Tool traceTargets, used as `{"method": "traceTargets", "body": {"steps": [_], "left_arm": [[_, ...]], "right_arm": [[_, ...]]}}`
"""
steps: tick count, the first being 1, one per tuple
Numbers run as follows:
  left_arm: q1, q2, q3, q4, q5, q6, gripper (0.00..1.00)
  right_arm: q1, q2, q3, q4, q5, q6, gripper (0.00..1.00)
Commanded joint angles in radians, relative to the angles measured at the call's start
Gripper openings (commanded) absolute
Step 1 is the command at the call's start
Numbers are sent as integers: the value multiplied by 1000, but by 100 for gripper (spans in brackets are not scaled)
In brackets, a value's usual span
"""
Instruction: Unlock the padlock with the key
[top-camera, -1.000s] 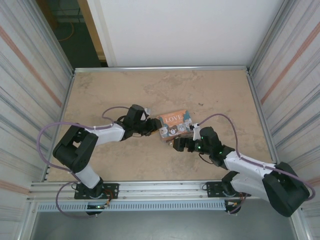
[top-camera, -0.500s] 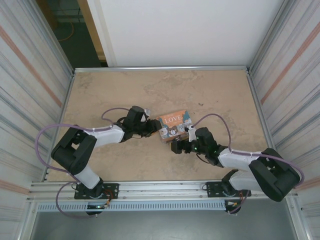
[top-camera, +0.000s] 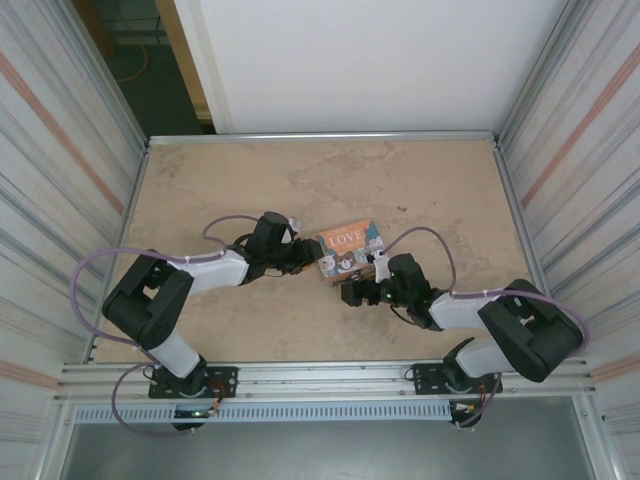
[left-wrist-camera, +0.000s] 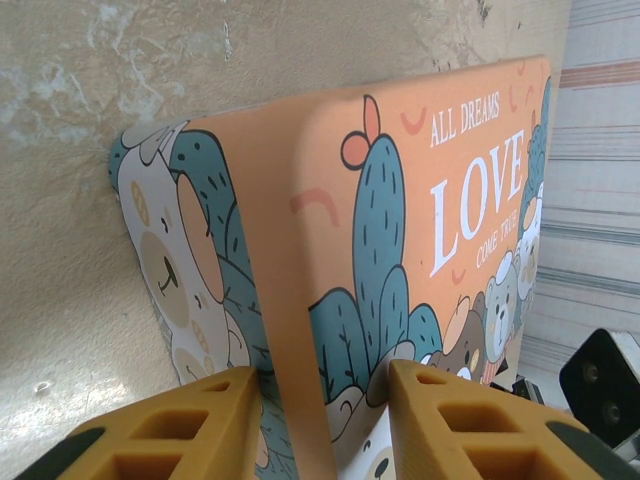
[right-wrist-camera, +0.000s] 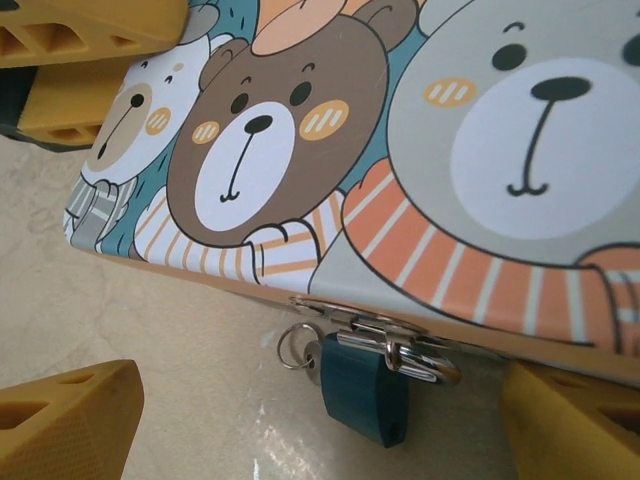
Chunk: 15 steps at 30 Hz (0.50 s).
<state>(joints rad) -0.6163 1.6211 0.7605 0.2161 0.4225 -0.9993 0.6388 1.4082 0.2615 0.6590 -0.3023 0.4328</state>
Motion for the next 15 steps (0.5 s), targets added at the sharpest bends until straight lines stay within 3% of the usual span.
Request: {"method": "traceTargets", "body": {"steps": [1,15], "left_arm": [[-4,31,-6,-122,8,25,38],[29,23,3,-150,15,57,38]], "right_arm": [[-5,23,10,113,-61,-57,86],[-41,32,4,134,-195,-118,66]]}}
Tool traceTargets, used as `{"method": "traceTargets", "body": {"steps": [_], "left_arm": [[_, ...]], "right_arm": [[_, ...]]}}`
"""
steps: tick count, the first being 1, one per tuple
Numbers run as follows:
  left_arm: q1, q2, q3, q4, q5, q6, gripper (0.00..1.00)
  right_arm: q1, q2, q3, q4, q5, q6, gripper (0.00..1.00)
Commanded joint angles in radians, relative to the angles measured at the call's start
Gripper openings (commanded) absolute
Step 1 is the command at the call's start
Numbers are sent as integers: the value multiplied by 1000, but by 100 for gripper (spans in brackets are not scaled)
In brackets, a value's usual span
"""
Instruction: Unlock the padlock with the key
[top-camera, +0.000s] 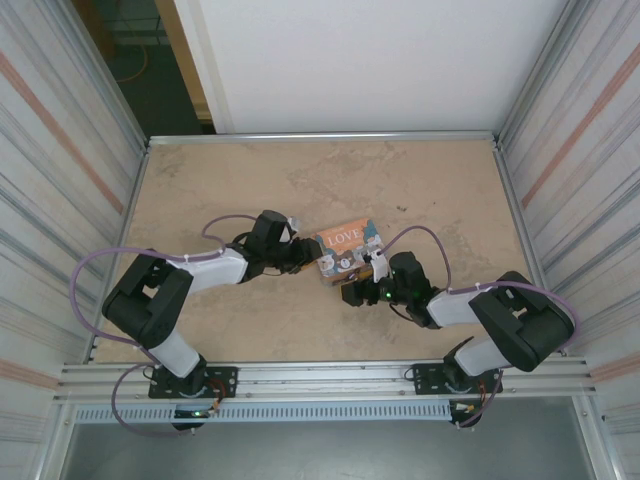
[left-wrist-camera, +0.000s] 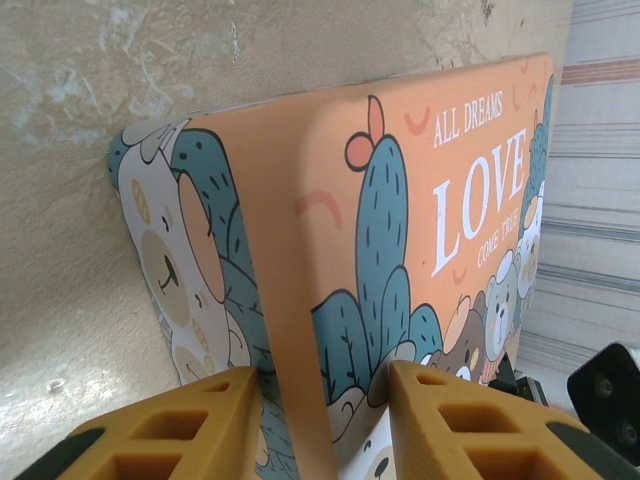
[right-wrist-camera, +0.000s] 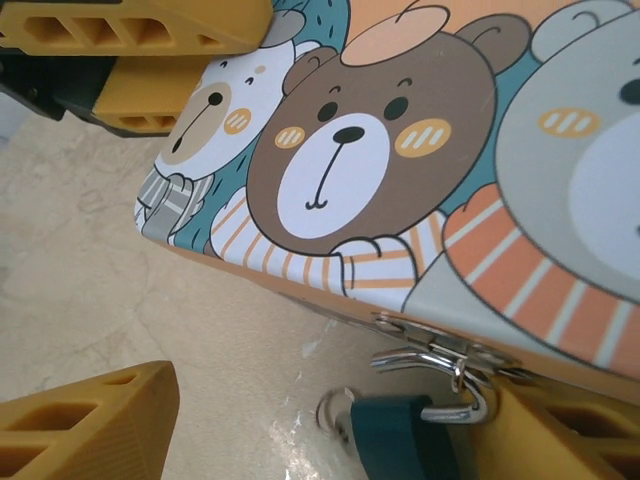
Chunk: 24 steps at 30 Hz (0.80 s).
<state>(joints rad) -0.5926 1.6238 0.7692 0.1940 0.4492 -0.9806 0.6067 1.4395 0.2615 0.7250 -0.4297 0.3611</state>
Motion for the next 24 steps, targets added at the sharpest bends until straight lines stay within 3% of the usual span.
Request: {"method": "traceTargets", "body": {"steps": [1,16,24], "left_arm": [[7,19,-6,-130,-12,39,38],[11,16,-10,-129,-13,39,38],[11,15,-12,-129,-15,38,38]], "right_arm": [[-12,0,2,68,-73,-49,65],[-29,-4,31,-89,-61,-91,48],[-42,2,37,-119,-56,-84,32]]}}
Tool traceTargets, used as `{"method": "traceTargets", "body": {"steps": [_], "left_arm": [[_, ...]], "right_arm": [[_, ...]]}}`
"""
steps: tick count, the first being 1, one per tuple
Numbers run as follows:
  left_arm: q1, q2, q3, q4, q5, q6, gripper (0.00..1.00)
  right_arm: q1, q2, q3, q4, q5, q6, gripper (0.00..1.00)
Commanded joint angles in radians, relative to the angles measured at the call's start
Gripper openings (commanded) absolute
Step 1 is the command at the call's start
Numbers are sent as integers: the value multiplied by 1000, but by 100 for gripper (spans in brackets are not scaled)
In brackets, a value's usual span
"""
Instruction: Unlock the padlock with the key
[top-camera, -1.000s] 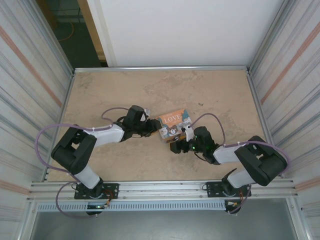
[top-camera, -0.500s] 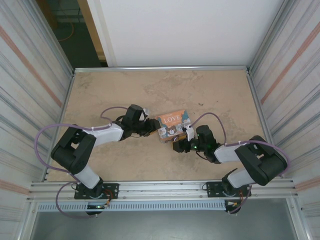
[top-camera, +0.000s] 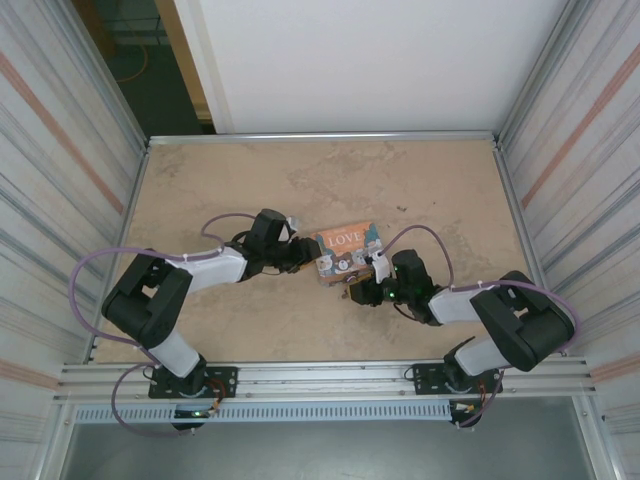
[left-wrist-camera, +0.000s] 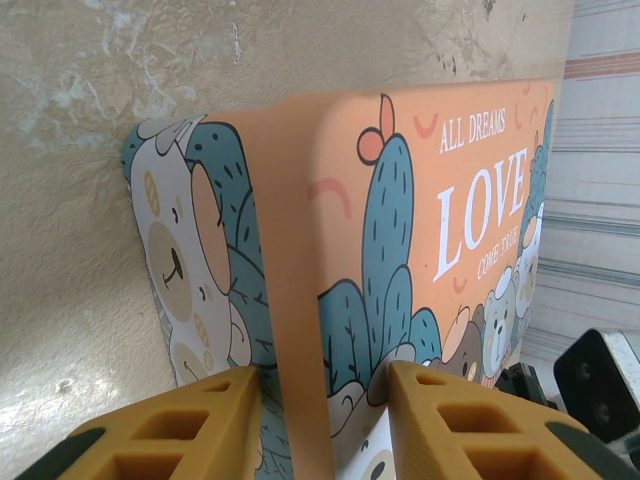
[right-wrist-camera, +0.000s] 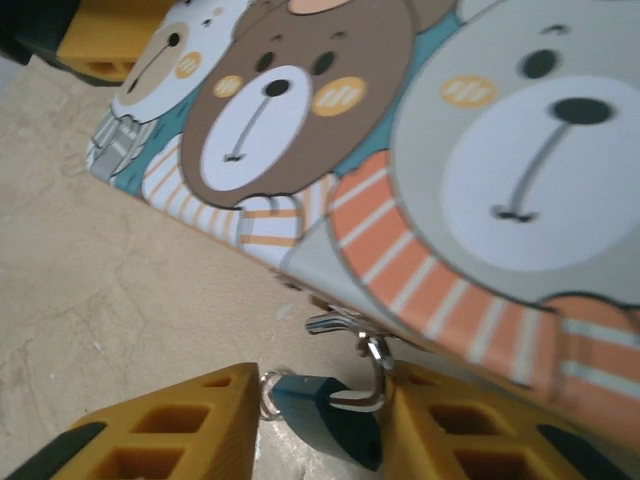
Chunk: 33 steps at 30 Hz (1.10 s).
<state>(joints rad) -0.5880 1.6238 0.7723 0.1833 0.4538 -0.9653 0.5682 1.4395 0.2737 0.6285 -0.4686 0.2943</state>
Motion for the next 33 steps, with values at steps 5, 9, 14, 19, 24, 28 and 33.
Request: {"method": "traceTargets", "body": {"steps": [5,9,14,19,24,28,33], "left_arm": [[7,9,-16,-122,-23,22,38],[7,-2,-23,-128,-32,23,37],[8,-18,-36,-134,-43,23,37],[7,-30,-57,-133,-46,19,37],[5,-53,-92,-129,-51,10,37],[-1,-63,-116,-126,-55,4,37],[-10,-59,-132,-119,-55,-1,37]], "right_arm": [[-4,17,33,-24,-11,0,22],[-5,29,37,-14,-10,22,10],[-5,39,21,27,-5,64,4],[-8,44,-2,89,21,123,0],[-7,47,-15,157,51,197,0],[-7,52,-15,192,76,279,0],[-5,69,-8,231,89,379,0]]}}
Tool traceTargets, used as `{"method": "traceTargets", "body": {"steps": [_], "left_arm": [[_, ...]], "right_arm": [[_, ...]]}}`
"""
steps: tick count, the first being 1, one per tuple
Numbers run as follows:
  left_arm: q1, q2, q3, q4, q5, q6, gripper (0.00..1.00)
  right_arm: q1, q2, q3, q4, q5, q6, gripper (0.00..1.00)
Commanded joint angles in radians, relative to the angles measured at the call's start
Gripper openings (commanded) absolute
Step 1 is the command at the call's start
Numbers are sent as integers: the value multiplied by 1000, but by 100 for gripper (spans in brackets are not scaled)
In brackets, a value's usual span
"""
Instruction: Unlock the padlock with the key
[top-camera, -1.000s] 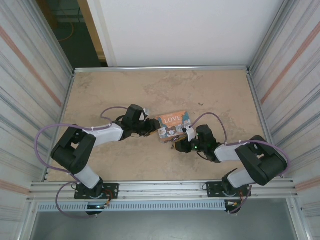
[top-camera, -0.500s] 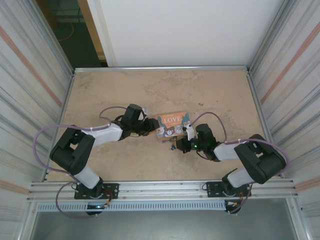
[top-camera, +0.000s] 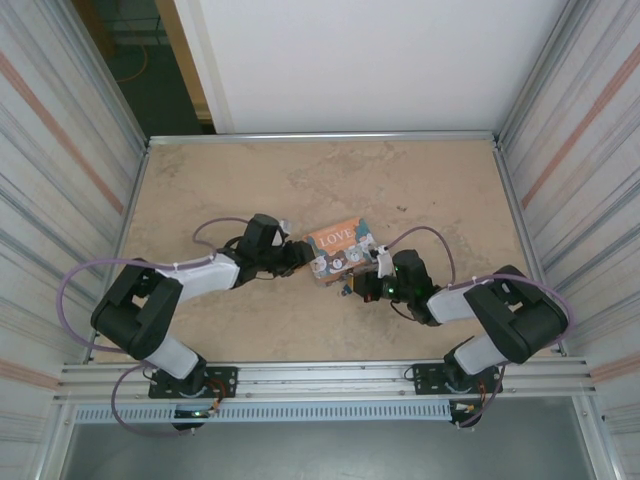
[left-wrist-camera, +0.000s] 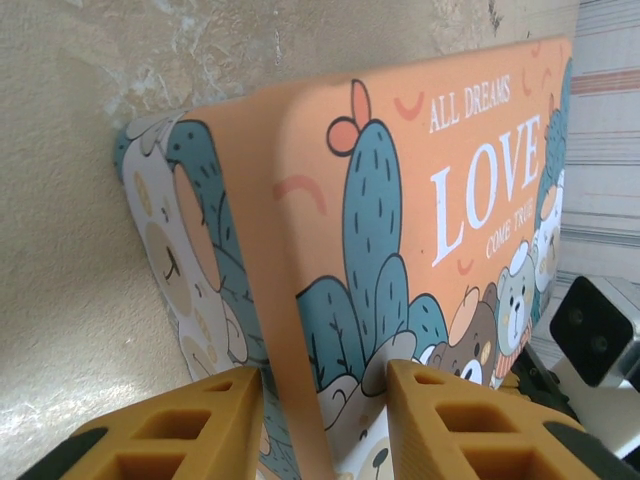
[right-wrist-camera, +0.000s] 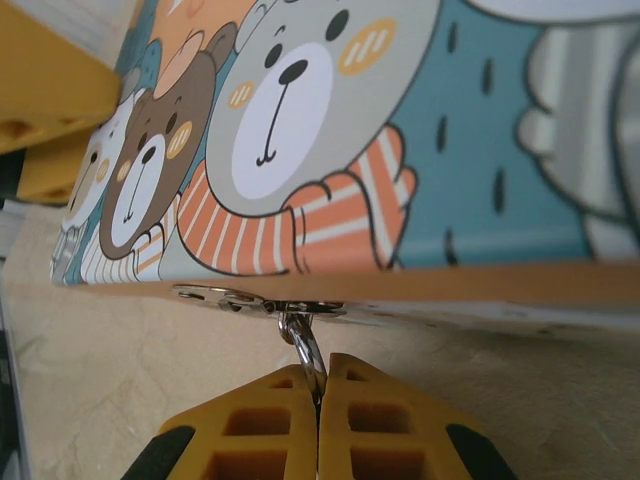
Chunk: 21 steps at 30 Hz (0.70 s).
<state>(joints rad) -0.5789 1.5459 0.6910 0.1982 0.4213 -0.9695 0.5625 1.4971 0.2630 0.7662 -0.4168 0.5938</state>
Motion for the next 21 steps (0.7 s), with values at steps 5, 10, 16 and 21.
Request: {"method": "traceTargets", "body": {"steps": [5,10,16,21], "left_arm": [[-19,29,-59,-125,-22,-1,37],[-19,38,-62,-115,-21,-3,37],[-19,41,-64,-114,-19,-5,37],[-19,44,-65,-114,-17,-1,37]], "right_arm": [[0,22,11,108,44,158,0],[-1,26,28,98,48,227,0],[-1,21,51,96,43,276,0],[-7,17,62,87,49,308,0]]}}
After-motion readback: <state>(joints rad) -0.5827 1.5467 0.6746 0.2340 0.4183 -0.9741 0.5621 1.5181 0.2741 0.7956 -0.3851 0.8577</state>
